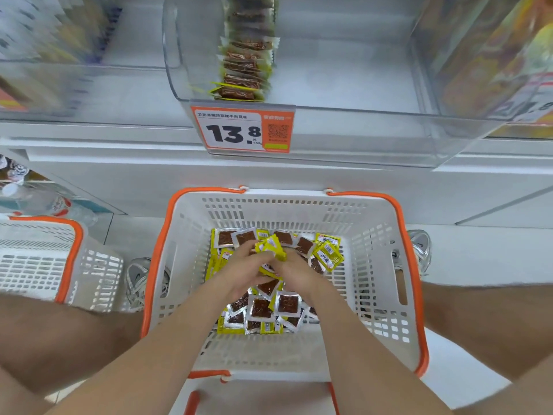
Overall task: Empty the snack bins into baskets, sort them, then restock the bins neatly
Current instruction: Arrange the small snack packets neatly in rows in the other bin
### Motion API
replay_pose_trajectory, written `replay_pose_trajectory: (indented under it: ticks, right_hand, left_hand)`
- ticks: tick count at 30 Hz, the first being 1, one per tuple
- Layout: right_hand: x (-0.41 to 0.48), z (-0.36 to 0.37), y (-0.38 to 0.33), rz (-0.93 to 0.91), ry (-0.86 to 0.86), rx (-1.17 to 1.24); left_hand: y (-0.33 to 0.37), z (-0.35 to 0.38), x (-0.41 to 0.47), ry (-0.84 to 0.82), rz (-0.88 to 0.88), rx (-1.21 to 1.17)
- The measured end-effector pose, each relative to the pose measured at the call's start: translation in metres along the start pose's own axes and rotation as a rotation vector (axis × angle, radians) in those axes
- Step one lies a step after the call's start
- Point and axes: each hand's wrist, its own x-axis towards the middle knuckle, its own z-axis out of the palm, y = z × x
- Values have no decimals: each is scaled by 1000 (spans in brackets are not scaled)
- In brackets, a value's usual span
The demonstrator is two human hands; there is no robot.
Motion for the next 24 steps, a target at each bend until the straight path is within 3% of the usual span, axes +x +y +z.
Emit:
replay_pose_trajectory:
  ticks: [2, 4, 8, 10, 13, 20, 24]
  right_hand:
    - [4, -4, 5, 71, -6, 89]
    - [15, -17, 18, 86, 186, 92]
    - [29, -63, 39, 82, 703, -355]
    - [38, -83, 49, 13, 828, -534]
    - [58, -99, 64, -57, 755, -728]
    - [65, -100, 78, -5, 547, -893]
    - [65, -100, 78, 91, 487, -701]
  left_hand:
    - [-2, -6, 2, 93, 59, 104]
    - [-2, -11, 5, 159, 62, 179]
    - [1, -7, 7, 106, 38, 241]
    - [0, 0, 8, 74, 51, 219]
    - [-3, 6, 13, 54, 46, 174]
    - [-4, 8, 22, 94, 15, 130]
    - [-3, 7, 24, 110, 15, 117]
